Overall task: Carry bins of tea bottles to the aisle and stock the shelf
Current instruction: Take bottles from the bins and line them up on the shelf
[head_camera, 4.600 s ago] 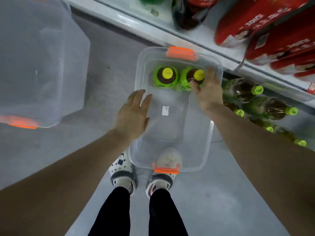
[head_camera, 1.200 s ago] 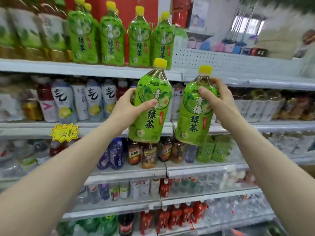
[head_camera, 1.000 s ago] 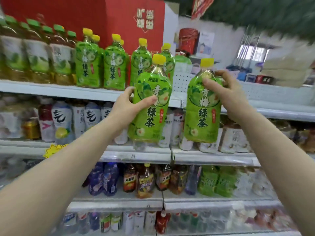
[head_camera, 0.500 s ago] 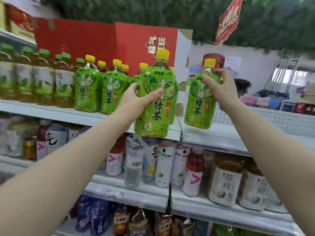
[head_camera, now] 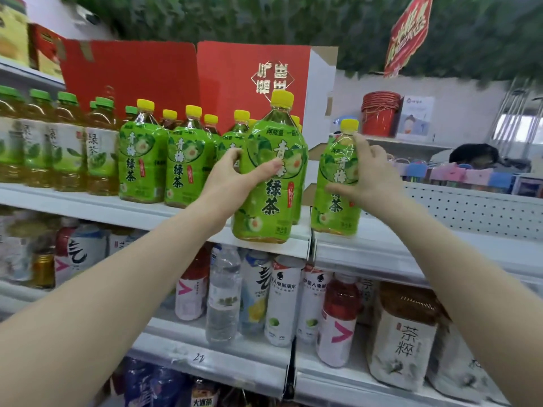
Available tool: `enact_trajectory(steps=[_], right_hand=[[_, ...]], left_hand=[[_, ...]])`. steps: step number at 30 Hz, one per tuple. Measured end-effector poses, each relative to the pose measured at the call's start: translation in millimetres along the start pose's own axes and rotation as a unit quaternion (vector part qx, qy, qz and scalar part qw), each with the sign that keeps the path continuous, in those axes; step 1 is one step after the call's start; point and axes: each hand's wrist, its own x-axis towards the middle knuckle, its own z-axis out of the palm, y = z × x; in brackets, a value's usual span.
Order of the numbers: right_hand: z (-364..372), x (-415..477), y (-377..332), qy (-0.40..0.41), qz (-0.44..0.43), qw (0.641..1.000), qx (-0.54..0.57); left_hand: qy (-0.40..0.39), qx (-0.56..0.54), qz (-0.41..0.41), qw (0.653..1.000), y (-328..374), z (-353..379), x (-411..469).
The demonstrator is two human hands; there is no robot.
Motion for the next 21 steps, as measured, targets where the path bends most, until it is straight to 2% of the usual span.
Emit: enact_trajectory(steps=[2, 15, 18, 20, 21], right_hand=[[4, -3, -2, -0.029, 0.0, 0.999, -0.026], [48, 34, 23, -0.076, 0.03, 0.994, 0.067], [47, 34, 23, -0.099, 0.043, 0.994, 0.022], [32, 32, 15, -0.069, 0.025, 0.996, 0.043], [21, 28, 7, -0.039, 0.007, 0.994, 0.1]], left_hand=[[-0.003, 0.005, -0.004, 1.0, 0, 3, 2], [-0.003, 0.003, 0.003, 1.0, 1, 5, 6], [-0.006, 0.007, 0.007, 1.0, 5, 7, 4], [-0.014, 0.008, 0.01, 1.0, 5, 10, 5], [-0.018, 0.01, 0.011, 1.0, 5, 12, 5]])
